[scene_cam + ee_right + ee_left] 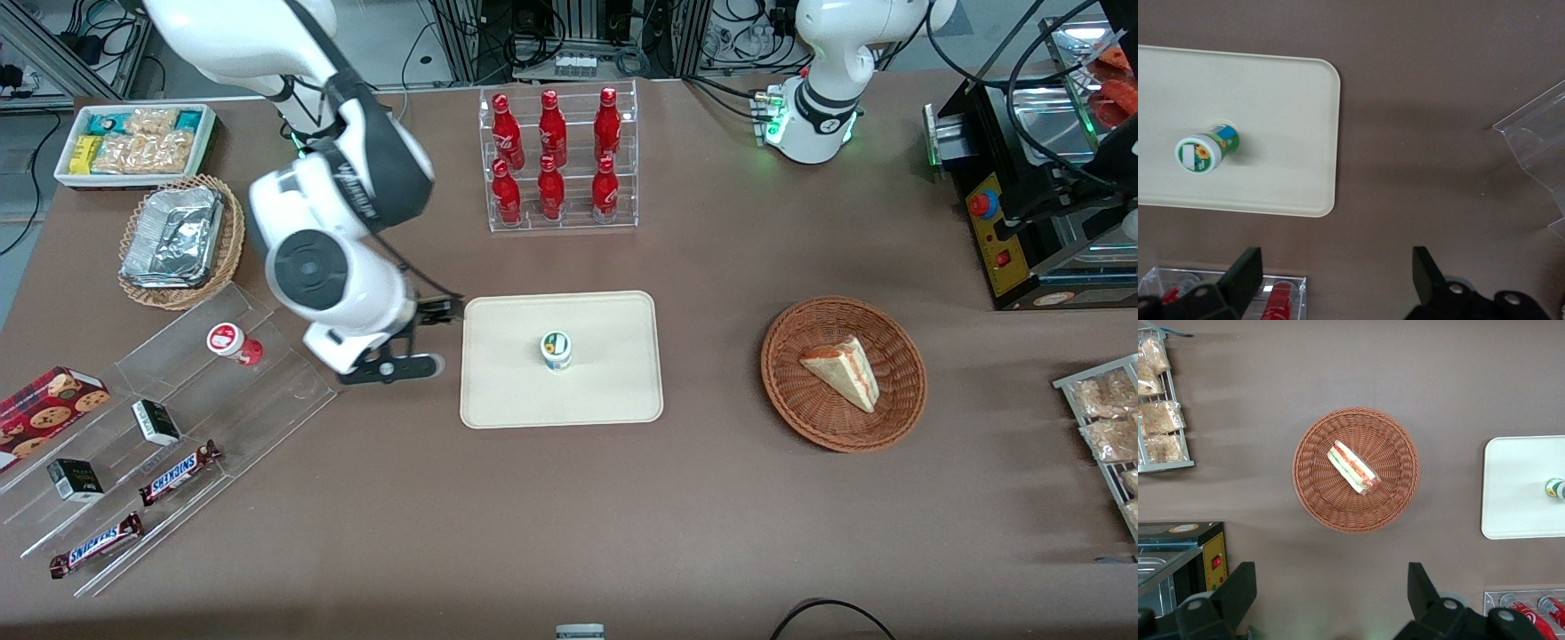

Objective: Place green gum on tray

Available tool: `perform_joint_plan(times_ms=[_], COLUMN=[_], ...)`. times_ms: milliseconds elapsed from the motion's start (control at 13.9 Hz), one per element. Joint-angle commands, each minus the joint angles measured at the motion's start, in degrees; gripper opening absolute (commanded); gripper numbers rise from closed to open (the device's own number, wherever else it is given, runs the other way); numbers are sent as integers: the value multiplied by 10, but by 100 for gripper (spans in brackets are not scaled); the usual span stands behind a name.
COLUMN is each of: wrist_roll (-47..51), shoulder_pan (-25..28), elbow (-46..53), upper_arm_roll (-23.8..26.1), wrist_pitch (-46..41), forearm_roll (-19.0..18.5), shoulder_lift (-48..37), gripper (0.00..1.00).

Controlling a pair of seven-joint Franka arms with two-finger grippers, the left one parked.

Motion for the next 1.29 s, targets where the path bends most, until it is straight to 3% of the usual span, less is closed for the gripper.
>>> perform_joint_plan(times_ms=[0,288,863,1223], wrist_roll=[-81,-217,-218,-221], shoulder_pan=[-70,-163,-237,-255], elbow=[-20,-60,-187,-186], upper_arm_roll=[10,10,10,10], wrist_pitch=[-10,19,102,58], forearm_roll=[-6,-7,-37,-37], shoulder_lift=[-30,-68,-167,-203], gripper=[100,100,100,100])
